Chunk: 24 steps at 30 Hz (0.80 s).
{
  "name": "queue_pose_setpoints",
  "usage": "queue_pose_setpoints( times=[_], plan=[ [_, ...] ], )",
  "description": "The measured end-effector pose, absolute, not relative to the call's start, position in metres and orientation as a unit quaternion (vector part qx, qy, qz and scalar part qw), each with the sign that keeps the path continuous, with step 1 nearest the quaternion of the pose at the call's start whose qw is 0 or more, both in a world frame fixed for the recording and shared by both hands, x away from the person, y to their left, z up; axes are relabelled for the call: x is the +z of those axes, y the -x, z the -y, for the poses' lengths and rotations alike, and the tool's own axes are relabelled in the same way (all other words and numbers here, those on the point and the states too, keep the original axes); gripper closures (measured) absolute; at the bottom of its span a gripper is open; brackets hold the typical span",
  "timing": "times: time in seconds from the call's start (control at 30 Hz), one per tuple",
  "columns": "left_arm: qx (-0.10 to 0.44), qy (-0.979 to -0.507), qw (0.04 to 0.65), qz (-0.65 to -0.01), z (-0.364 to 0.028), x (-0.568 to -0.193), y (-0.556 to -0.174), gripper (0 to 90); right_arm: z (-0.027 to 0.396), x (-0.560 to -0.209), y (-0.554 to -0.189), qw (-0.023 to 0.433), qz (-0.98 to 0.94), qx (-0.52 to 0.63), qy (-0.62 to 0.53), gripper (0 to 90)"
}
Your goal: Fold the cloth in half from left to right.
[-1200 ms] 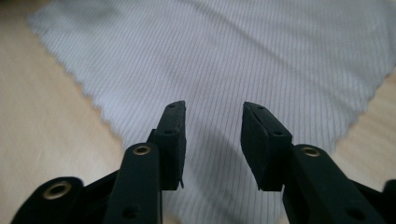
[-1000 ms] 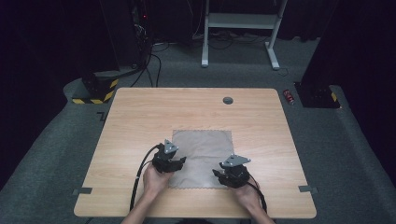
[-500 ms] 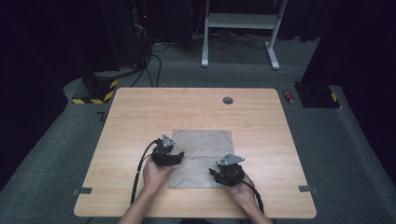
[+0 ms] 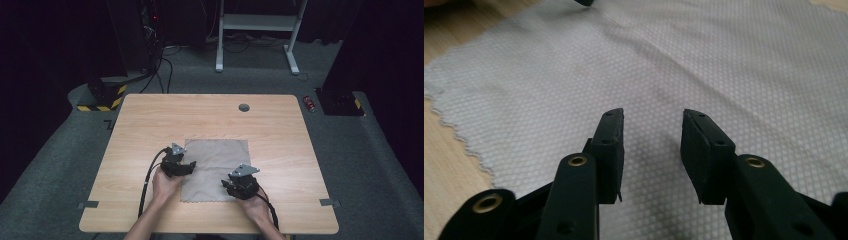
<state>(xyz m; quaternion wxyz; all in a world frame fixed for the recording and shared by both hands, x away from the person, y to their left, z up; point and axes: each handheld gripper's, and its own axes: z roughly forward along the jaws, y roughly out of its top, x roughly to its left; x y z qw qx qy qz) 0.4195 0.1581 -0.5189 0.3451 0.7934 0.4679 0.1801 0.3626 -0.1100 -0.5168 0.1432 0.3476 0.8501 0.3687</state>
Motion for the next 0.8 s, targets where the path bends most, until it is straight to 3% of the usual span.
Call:
queue_pose_setpoints(
  times=[0.57,0.8],
  plan=[
    [0.178,-0.759,0.350,-0.519,-0.187,-0.516,-0.429,37.1,0.081,-0.517,-0.358,0.114,-0.861,0.392,-0.303,65.4],
    [0.180,-0.762,0.347,-0.516,-0.189,-0.497,-0.440,35.6,0.074,-0.518,-0.356,0.098,-0.861,0.405,-0.293,65.7]
  ],
)
